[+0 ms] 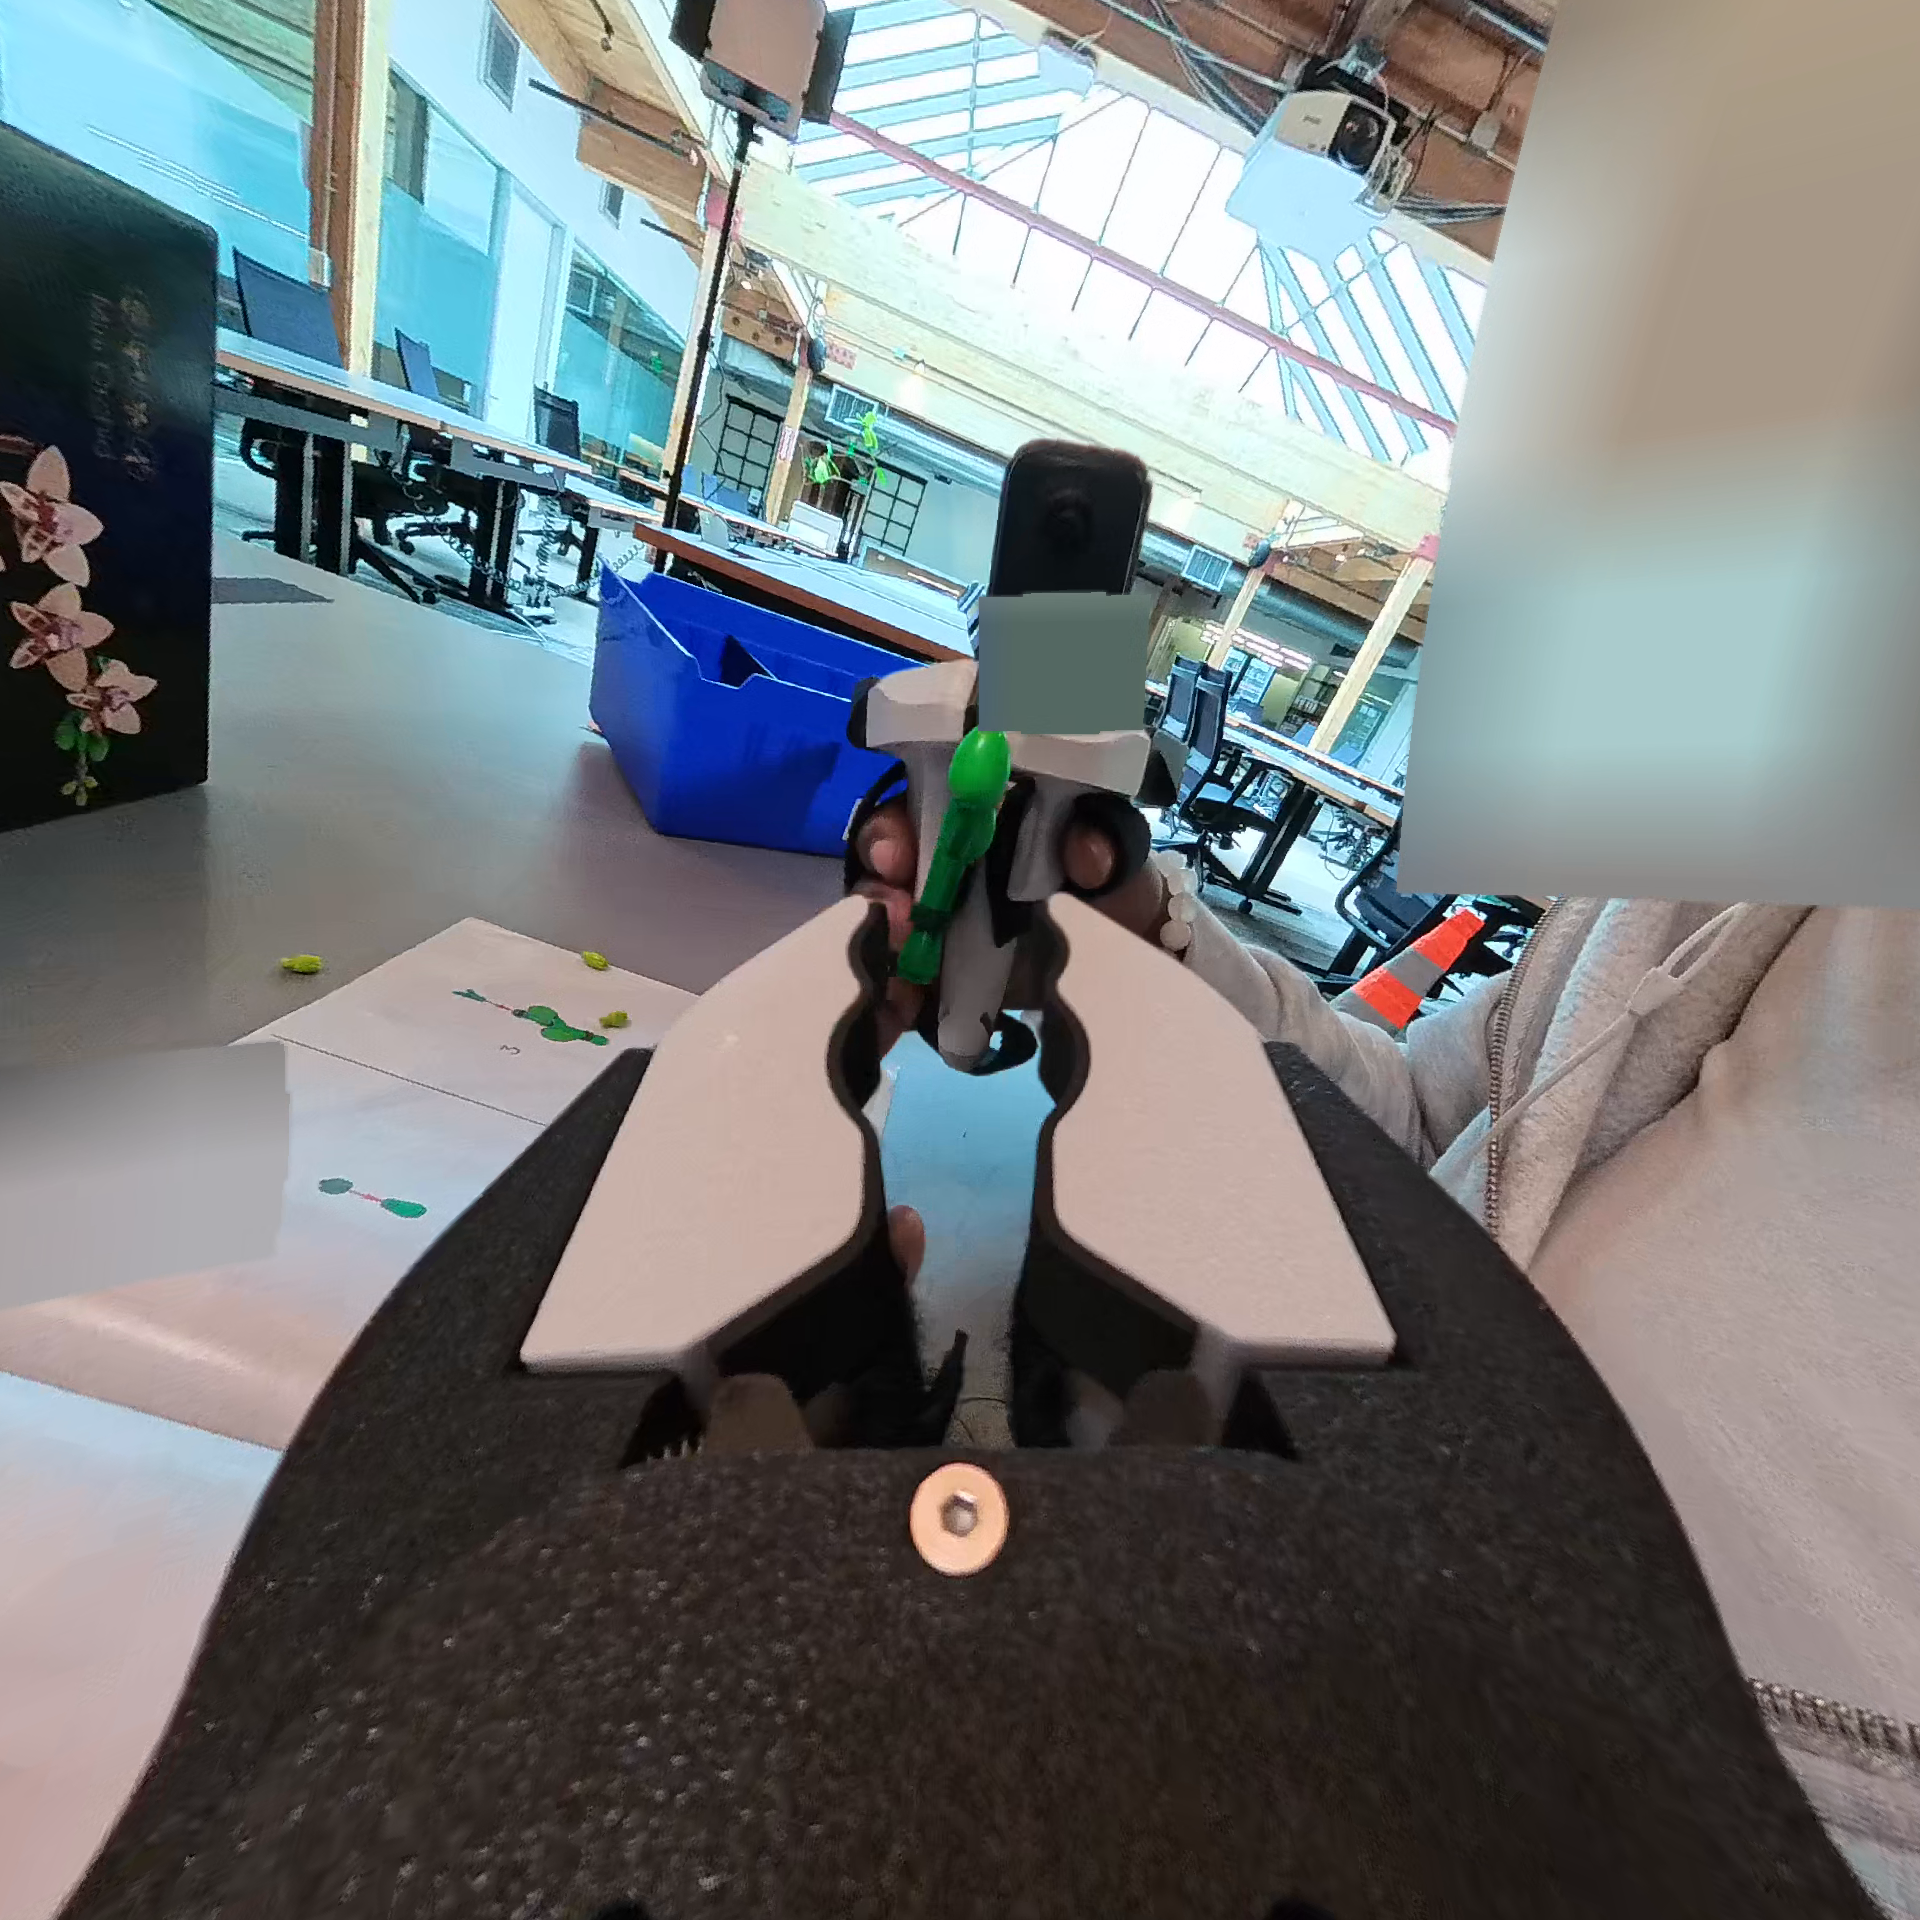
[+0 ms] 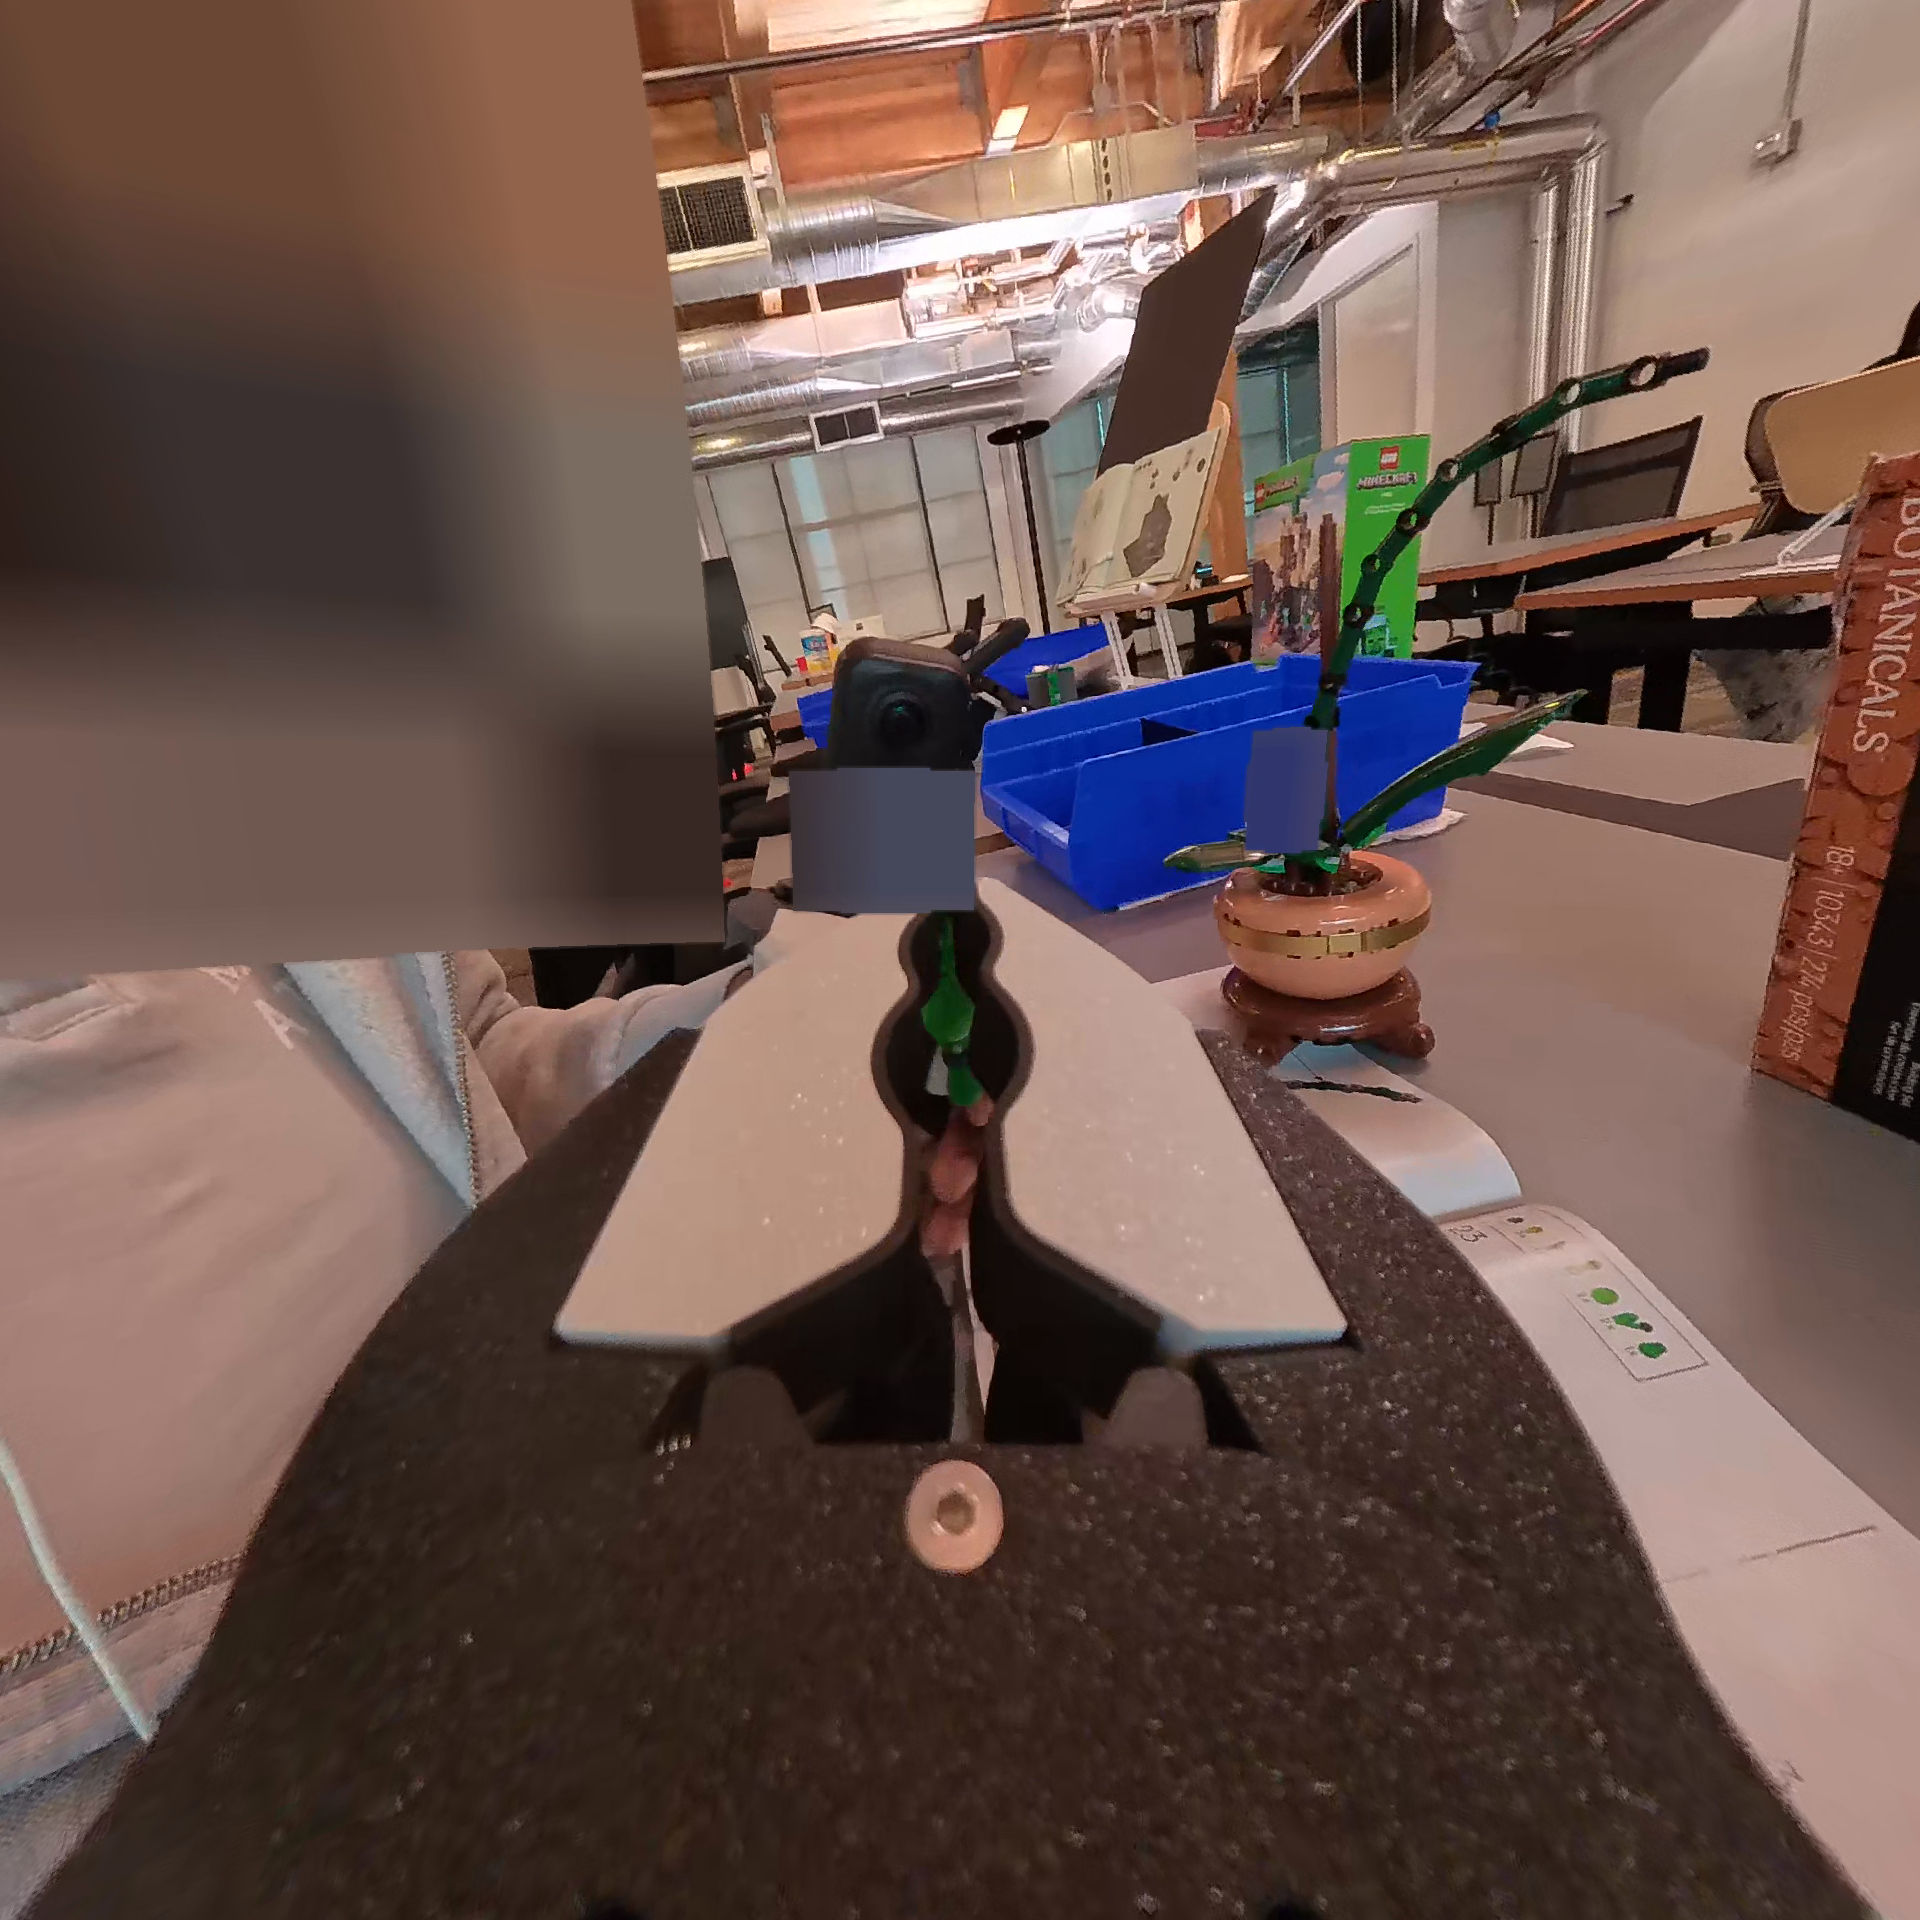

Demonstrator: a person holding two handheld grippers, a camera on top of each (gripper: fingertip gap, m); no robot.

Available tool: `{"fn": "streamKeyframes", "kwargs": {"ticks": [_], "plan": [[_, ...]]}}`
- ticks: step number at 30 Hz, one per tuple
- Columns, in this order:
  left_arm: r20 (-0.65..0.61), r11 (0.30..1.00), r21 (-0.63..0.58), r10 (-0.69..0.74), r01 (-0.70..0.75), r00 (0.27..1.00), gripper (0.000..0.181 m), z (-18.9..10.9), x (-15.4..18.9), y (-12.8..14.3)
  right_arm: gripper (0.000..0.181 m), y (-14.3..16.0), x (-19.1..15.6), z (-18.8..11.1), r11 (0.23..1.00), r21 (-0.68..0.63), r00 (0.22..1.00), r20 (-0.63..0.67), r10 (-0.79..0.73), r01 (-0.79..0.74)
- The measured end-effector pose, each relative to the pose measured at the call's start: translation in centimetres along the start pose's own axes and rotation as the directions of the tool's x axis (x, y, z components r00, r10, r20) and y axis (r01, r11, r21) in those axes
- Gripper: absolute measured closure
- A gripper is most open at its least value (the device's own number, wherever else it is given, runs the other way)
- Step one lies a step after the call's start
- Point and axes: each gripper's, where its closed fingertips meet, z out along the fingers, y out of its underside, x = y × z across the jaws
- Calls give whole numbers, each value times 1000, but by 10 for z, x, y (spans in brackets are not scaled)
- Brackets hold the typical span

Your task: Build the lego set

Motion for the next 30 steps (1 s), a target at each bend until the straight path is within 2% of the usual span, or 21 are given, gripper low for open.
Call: {"fn": "streamKeyframes", "kwargs": {"ticks": [5, 13, 16, 18, 21, 25, 27, 30], "plan": [[-34, 996, -53, 64, -65, 997, 152, 4, 4, -4, 179, 0, -3, 1, 1000, -2, 999, 33, 20, -20], [-86, 983, -115, 134, -143, 987, 173, 7, 10, -1, 178, 10, -9, 7, 997, -47, 995, 83, 57, -53], [-82, 982, -115, 139, -148, 987, 173, 6, 9, 1, 161, 8, -10, 7, 999, -30, 995, 88, 45, -43], [-74, 983, -104, 141, -148, 987, 173, 4, 8, 1, 147, 3, -10, 4, 1000, -9, 997, 74, 6, -5], [-31, 982, -94, 164, -166, 986, 173, -3, -1, 2, 137, -3, -2, -6, 995, 38, 996, 5, -93, 93], [15, 975, -104, 199, -196, 980, 173, -13, -11, 1, 126, 4, 18, -21, 971, -9, 964, -117, -237, 238], [28, 972, -98, 219, -215, 975, 173, -16, -12, 0, 126, 6, 24, -27, 956, -19, 943, -158, -292, 293], [24, 970, -81, 230, -227, 973, 173, -17, -9, -3, 135, 6, 22, -32, 944, 1, 931, -164, -326, 331]]}}
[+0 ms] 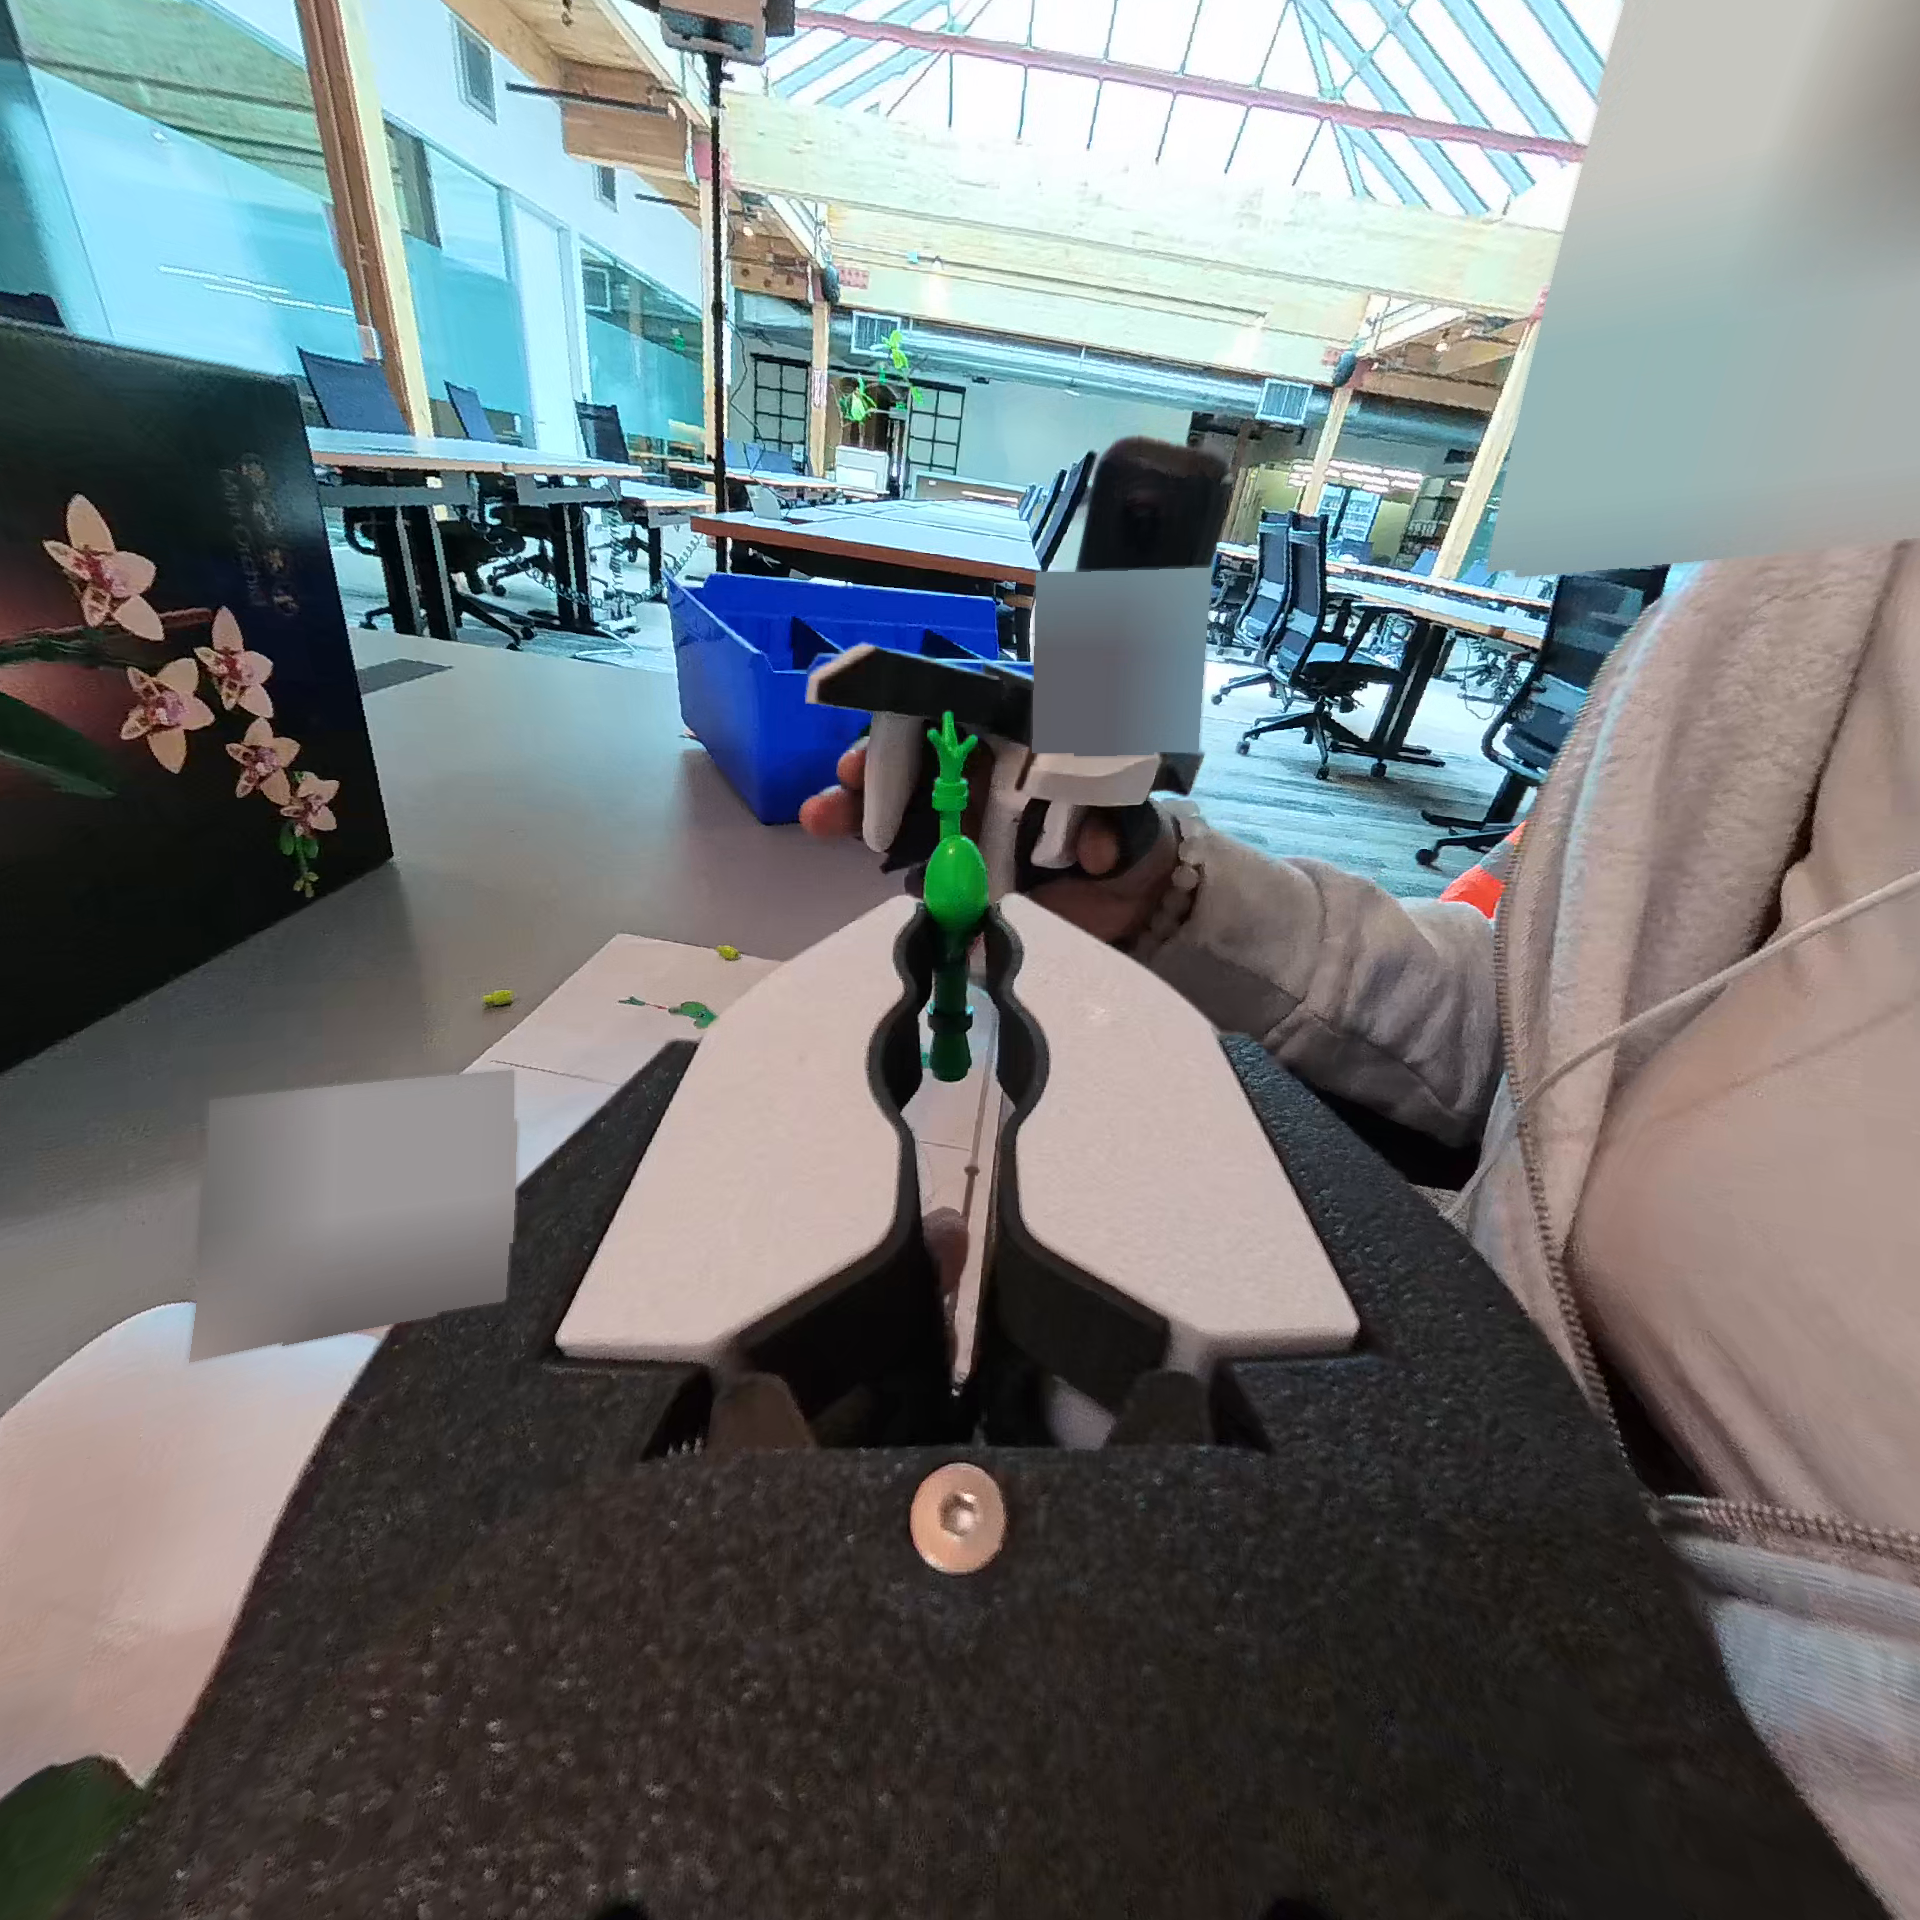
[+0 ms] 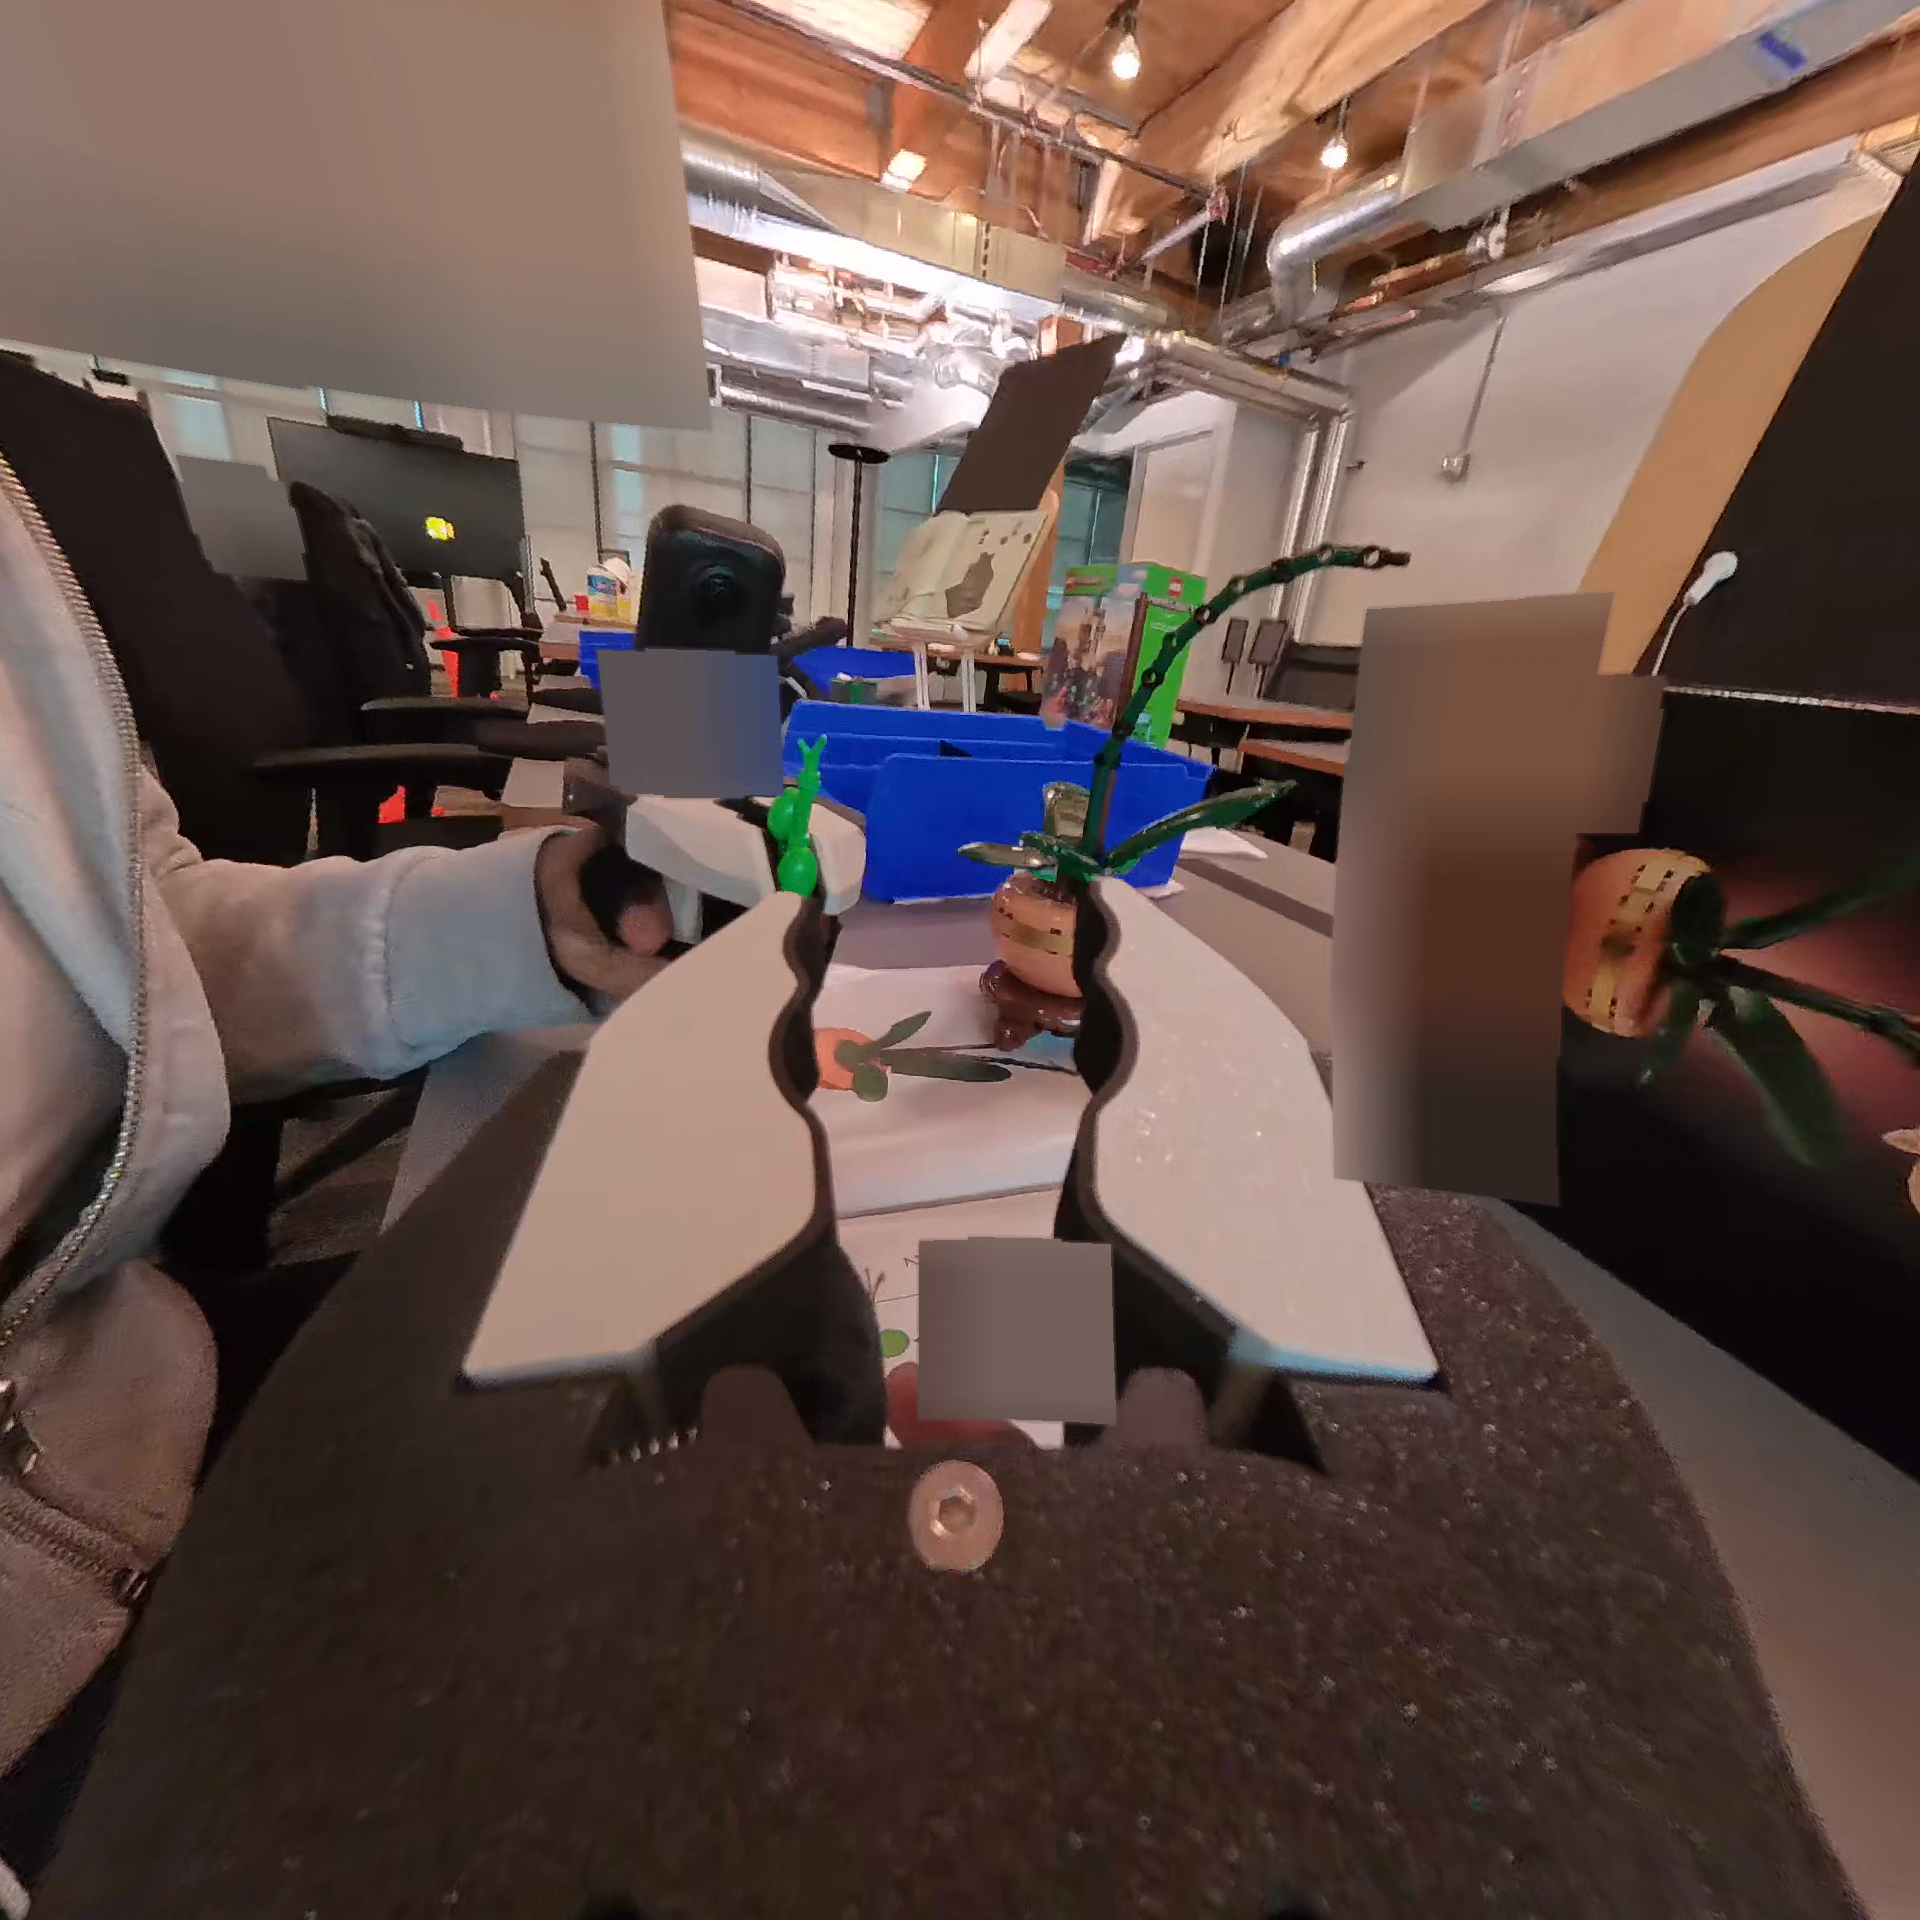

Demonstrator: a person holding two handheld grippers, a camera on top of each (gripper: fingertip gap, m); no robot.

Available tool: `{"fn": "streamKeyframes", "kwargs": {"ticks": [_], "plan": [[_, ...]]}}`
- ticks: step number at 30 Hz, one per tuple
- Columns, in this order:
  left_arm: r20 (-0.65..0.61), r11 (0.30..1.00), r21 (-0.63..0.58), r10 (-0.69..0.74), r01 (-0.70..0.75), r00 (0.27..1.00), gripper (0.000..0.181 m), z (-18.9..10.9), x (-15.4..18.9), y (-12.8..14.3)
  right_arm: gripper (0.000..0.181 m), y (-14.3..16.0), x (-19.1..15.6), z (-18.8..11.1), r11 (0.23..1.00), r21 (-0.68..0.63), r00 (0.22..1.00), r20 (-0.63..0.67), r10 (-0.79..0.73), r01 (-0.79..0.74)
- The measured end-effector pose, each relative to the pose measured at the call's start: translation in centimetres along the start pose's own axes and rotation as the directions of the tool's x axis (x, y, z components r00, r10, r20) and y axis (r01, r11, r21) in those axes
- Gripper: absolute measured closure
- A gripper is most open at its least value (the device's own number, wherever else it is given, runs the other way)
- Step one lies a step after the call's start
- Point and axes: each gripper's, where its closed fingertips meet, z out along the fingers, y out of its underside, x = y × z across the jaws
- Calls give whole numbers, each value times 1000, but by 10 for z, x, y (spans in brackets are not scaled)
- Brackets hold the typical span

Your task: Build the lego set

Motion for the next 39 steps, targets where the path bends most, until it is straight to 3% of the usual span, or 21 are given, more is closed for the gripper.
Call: {"fn": "streamKeyframes", "kwargs": {"ticks": [6, 14, 20, 23, 28, 30, 34, 37, 39], "plan": [[6, 1000, 27, 15, -15, 1000, 173, -3, 2, -8, 150, 4, 2, -4, 998, 56, 999, -5, 39, -39], [59, 994, 101, -57, 51, 997, 173, -26, -22, -10, 158, 36, 6, -3, 985, -169, 998, -52, -30, 21], [103, 988, 130, -92, 78, 990, 173, -47, -40, -14, 171, 48, 43, -30, 925, -377, 975, -218, -43, -43], [101, 987, 137, -95, 81, 990, 173, -50, -40, -15, 172, 54, 63, -47, 854, -501, 963, -269, -2, -138], [84, 985, 146, -107, 94, 991, 173, -50, -39, -14, 170, 86, 103, -64, 591, -793, 969, -237, -75, -148], [81, 984, 152, -109, 96, 991, 173, -49, -39, -14, 171, 102, 117, -58, 538, -830, 976, -211, -59, -147], [88, 985, 145, -102, 88, 991, 173, -49, -40, -14, 173, 117, 131, -36, 598, -774, 976, -203, 76, -207], [88, 983, 161, -102, 87, 991, 173, -50, -40, -16, 173, 112, 138, -23, 700, -690, 979, -192, 70, -185], [94, 982, 171, -95, 78, 991, 173, -51, -41, -17, 173, 112, 137, -26, 711, -688, 983, -183, 21, -143]]}}
